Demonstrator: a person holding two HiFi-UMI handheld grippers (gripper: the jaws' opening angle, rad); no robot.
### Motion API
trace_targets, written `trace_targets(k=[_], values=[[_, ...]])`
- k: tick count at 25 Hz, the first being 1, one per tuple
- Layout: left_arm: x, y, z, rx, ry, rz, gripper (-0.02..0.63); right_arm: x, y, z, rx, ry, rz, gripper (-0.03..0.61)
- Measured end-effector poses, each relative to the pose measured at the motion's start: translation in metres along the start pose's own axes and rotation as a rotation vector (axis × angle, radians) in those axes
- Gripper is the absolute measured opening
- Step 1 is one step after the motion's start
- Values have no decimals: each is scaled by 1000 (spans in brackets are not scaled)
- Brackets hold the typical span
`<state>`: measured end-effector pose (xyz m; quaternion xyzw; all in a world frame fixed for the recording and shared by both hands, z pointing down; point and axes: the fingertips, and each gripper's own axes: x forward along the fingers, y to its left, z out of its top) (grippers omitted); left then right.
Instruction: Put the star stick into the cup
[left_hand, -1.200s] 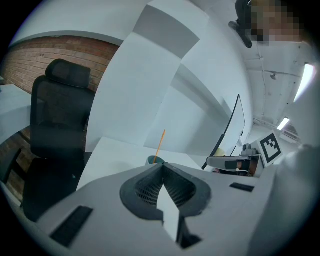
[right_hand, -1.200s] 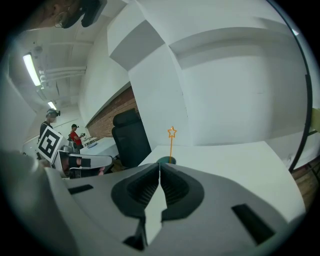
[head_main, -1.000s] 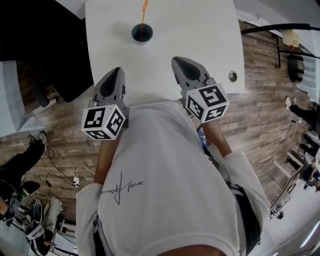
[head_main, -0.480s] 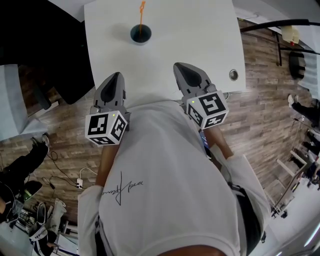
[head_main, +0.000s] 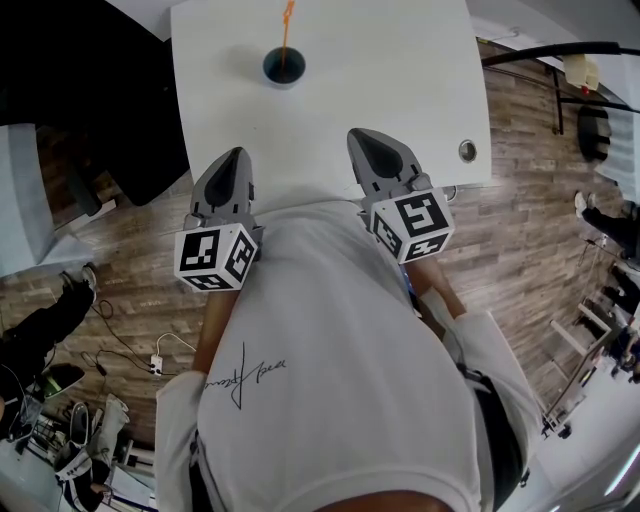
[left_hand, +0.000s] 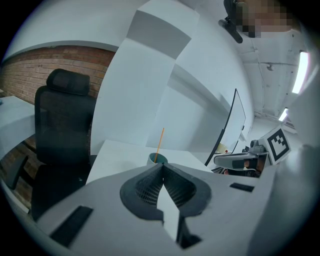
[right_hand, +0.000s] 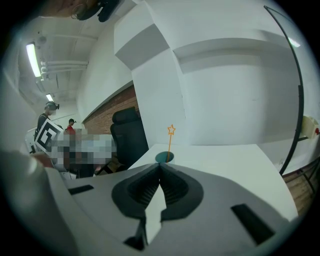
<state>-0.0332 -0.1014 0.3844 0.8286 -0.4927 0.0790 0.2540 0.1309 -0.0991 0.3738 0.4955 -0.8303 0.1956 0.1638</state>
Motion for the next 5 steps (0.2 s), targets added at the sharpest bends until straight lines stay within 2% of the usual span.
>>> trace_targets(k=[5], values=[[2,-1,-1,-7,3,-8,9,2,2,-3,6,10,0,9]])
